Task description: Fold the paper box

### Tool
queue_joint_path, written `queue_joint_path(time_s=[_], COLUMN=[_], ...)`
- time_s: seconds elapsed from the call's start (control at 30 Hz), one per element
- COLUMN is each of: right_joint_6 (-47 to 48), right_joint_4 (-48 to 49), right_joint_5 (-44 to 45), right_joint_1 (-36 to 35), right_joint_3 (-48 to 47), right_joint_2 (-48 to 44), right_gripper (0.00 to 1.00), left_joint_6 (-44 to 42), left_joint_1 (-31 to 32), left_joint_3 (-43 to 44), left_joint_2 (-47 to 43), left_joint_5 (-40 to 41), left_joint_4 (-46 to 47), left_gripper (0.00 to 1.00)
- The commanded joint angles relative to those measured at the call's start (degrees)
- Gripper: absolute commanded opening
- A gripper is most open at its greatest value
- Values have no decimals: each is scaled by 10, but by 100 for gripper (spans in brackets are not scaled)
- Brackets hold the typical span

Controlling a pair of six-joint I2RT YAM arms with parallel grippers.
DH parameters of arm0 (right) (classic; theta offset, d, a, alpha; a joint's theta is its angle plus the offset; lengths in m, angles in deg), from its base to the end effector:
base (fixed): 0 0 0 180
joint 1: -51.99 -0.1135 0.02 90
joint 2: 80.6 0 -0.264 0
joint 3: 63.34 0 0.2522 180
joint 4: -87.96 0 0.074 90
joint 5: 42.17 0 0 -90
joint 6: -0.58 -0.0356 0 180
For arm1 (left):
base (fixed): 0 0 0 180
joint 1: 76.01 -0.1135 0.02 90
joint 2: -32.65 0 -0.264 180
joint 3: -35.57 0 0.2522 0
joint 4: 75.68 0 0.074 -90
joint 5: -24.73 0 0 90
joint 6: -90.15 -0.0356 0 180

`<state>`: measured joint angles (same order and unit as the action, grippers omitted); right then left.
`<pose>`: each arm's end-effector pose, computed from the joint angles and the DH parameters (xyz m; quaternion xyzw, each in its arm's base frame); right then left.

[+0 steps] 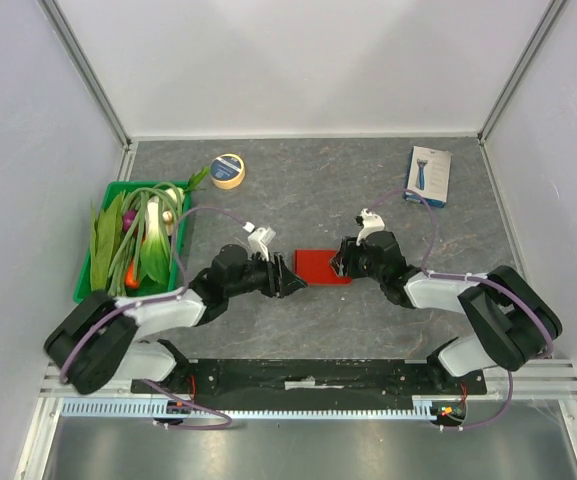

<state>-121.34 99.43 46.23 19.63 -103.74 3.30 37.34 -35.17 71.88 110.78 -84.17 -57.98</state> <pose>0.2257 0.1442 0.1443 -0.0101 0.8746 0.2681 0.4038 0.1831 -0.1735 0.1597 0.1156 0.8246 -0.4447 0.3300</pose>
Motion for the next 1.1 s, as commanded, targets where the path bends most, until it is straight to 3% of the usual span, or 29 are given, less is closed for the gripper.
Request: queue_joint_path(time_s=[0.0, 0.07, 0.13, 0.2, 0.23, 0.3, 0.37, 0.53, 0.67, 0.87, 1.07], right_joint_6=[24, 24, 22, 20, 22, 22, 22, 17, 14, 11, 19], right_joint_4=[-47, -46, -42, -39, -39, -42, -47, -78, -109, -87, -39], right_joint_5=[29, 31, 29, 25, 23, 25, 20, -3, -9, -23, -11], right_joint_1=[0, 0, -1, 0, 0, -1, 0, -1, 5, 11, 10], right_joint_3=[20, 22, 24, 24, 24, 23, 21, 4, 3, 17, 11], right_joint_2=[15, 18, 21, 21, 21, 15, 6, -31, -78, -66, 28], right_gripper=[56, 56, 53, 47, 39, 34, 35, 48, 54, 51, 36], left_joint_6=[-49, -42, -40, -34, -31, -16, -17, -19, -22, -24, -40], left_joint_1=[-5, -8, -14, -14, -14, -14, -14, -14, -14, -14, -14], left_joint_3=[19, 51, 98, 130, 147, 153, 156, 129, 105, 96, 106], left_joint_2=[-97, -91, -53, 15, 37, 97, 135, 222, 246, 247, 224], left_joint_5=[-47, -39, -47, -62, -62, -49, -34, 11, 34, 33, 28], left_joint_4=[-83, -104, -112, -111, -85, -55, -26, 6, 24, 29, 8], left_gripper=[57, 54, 42, 27, 24, 19, 17, 11, 10, 10, 11])
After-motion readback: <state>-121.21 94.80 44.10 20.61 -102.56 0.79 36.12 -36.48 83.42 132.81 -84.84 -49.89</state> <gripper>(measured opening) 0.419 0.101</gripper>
